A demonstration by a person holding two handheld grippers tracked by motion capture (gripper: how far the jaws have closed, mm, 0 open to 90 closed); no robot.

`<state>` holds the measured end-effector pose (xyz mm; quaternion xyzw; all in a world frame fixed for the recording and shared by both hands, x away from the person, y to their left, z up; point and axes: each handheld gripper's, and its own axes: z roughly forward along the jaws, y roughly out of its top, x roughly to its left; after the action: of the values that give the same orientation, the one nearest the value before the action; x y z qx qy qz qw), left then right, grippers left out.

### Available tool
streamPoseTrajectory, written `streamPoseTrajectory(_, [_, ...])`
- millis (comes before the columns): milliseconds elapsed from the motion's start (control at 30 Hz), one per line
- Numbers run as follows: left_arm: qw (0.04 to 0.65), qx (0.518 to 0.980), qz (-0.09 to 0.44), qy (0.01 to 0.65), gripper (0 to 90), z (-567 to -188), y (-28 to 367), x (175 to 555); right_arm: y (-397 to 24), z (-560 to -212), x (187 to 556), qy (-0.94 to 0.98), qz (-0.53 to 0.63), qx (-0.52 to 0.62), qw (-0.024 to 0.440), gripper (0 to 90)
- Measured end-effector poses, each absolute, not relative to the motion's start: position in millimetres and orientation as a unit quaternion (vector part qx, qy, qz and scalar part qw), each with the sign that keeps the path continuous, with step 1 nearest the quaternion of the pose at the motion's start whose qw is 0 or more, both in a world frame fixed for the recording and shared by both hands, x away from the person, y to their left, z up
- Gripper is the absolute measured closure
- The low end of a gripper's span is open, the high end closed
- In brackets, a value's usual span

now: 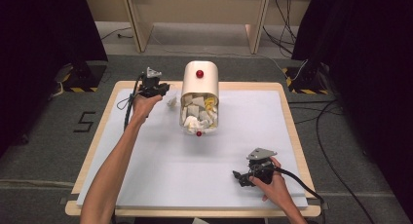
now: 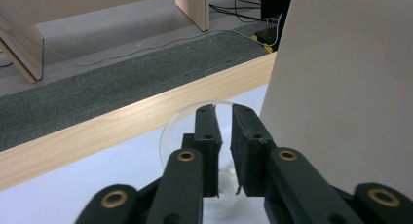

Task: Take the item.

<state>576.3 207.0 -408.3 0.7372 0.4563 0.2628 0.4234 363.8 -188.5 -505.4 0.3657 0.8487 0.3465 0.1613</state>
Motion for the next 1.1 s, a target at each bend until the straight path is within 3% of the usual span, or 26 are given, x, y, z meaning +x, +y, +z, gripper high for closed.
streamPoseTrajectory(233, [0.434,0.732,0.253,0.46,68.0,-399.3,215.2,569.7,-188.4,-505.4,363.8,0.849,0.346,0.366,0.161,3.2])
streamPoseTrajectory(400, [0.432,0.737,0.225,0.469,48.8,-395.2,217.0,561.8,-188.5,-505.5,363.9,0.849,0.346,0.365,0.162,3.2])
streamPoseTrajectory(567, [0.424,0.742,0.21,0.476,34.9,-398.2,222.1,553.0,-188.6,-505.4,363.9,0.849,0.346,0.365,0.161,3.3])
streamPoseTrajectory(633, [0.427,0.741,0.208,0.475,33.4,-399.5,223.8,550.8,-188.5,-505.4,363.8,0.849,0.346,0.365,0.162,3.3])
streamPoseTrajectory(667, [0.42,0.741,0.208,0.481,24.5,-402.0,226.8,546.7,-188.5,-505.4,363.9,0.849,0.346,0.365,0.161,3.2])
streamPoseTrajectory(733, [0.416,0.741,0.208,0.485,17.8,-403.0,228.6,544.9,-188.5,-505.4,363.8,0.849,0.346,0.365,0.161,3.2])
streamPoseTrajectory(1100, [0.43,0.739,0.2,0.479,15.1,-407.3,248.0,520.1,-188.5,-505.6,363.9,0.849,0.347,0.365,0.162,3.2])
